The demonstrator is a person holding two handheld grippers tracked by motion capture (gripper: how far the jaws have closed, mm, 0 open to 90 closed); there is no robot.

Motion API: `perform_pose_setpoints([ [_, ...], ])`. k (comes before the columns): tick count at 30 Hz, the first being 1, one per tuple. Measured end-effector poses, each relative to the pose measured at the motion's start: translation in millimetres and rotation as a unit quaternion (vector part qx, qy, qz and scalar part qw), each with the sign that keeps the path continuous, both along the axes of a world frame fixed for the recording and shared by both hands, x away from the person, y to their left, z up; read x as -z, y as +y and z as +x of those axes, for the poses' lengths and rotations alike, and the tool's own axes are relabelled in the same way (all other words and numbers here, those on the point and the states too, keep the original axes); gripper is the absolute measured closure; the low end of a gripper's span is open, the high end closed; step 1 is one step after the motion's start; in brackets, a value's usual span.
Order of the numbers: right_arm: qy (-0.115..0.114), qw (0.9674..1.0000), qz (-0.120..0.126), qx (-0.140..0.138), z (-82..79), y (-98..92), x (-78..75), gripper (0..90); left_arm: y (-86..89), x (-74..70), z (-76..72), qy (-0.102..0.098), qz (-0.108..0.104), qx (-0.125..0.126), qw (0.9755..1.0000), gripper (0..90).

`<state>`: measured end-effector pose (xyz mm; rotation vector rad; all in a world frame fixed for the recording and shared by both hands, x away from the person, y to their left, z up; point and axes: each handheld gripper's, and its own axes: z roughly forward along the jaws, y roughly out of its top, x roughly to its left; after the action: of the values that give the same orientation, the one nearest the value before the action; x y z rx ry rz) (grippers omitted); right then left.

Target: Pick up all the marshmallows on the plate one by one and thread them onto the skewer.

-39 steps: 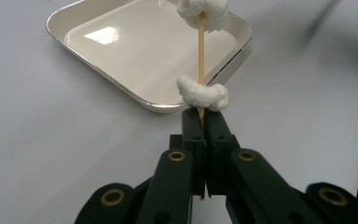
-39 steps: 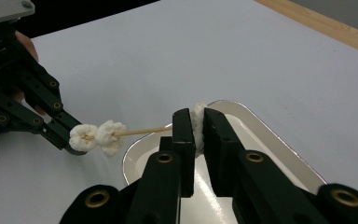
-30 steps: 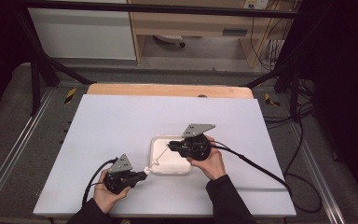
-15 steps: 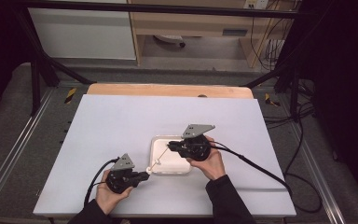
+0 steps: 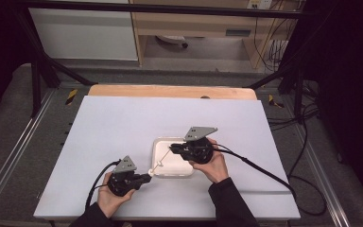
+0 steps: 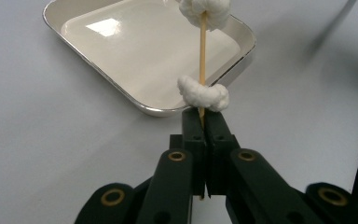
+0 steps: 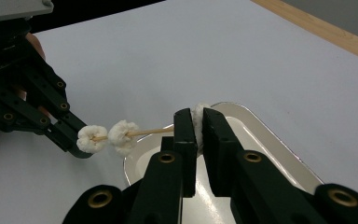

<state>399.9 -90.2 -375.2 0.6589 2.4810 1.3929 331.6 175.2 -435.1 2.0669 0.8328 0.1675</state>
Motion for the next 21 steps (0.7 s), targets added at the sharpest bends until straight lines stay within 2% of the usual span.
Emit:
perform_pose_setpoints([
  [7,-0.014,0.9999,-0.004,-0.001,-1.4,-0.5,-0.5,84.9,-5.3,-3.1,-1.0,0.010,0.002,-0.001,0.9999,88.9],
  [10,-0.010,0.9999,0.010,-0.002,-1.1,-1.1,-2.0,84.9,-5.1,-2.9,-0.9,0.008,0.001,-0.001,1.0000,88.9],
  [21,0.000,0.9995,0.033,0.001,-2.2,-8.2,-11.2,85.0,4.4,-3.4,-7.3,-0.057,-0.003,0.008,0.9983,88.9],
])
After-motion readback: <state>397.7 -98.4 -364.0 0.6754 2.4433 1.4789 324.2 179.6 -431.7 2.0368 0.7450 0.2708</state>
